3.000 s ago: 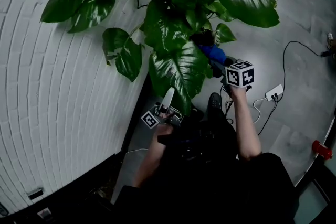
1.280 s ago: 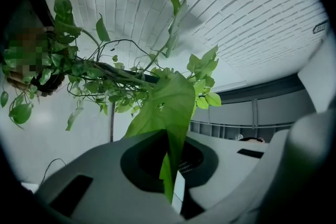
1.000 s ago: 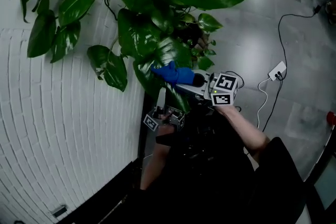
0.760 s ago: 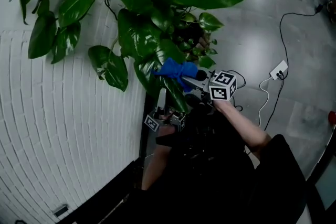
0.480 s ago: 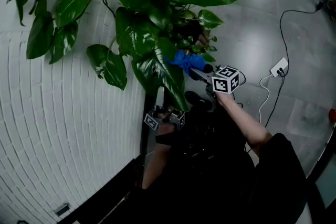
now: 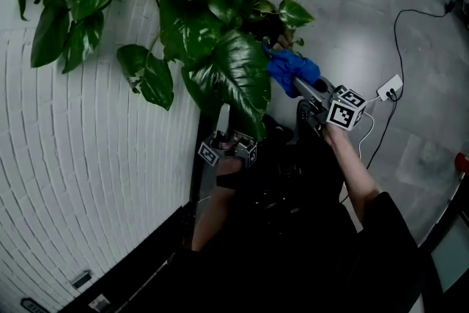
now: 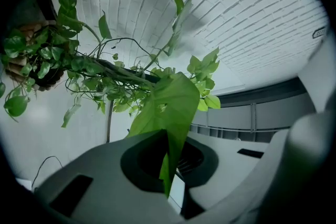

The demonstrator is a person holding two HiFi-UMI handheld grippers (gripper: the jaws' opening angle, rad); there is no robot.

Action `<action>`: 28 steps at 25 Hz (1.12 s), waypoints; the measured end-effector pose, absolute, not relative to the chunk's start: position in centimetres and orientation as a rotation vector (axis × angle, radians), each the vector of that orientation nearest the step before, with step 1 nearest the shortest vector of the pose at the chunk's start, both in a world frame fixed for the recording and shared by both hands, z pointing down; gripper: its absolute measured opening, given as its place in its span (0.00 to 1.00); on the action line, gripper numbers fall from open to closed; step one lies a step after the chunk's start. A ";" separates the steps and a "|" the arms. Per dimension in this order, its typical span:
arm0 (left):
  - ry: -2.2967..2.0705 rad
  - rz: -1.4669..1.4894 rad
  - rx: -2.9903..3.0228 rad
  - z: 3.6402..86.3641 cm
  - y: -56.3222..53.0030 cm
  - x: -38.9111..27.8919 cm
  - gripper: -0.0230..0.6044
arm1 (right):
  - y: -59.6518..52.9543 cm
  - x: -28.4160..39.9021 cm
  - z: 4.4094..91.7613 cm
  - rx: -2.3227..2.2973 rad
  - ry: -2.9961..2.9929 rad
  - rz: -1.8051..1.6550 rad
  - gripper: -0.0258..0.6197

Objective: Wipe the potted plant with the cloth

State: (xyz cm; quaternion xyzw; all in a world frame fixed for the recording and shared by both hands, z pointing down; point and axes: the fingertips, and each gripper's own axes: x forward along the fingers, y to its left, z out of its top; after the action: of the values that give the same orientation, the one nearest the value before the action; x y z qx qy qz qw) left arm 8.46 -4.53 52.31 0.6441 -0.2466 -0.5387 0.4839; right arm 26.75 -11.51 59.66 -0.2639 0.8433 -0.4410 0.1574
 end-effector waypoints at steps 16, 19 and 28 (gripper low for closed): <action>-0.569 -1.358 1.550 52.1 -5.4 8.6 0.06 | -12.4 30.2 55.8 -0.843 2.361 -1.076 0.22; -0.566 -1.371 1.534 51.9 -5.2 8.6 0.06 | -10.4 27.1 52.8 -0.593 2.422 -0.993 0.22; -0.527 -1.426 1.481 51.8 -5.2 9.2 0.06 | -5.3 17.6 51.5 -0.079 2.468 -1.056 0.22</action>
State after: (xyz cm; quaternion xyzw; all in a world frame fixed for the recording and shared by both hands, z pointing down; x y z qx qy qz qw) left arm 9.17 -5.22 51.75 0.6093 -0.2166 -0.5864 0.4878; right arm 17.64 -5.26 51.55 -0.0288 0.8951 -0.3832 0.2261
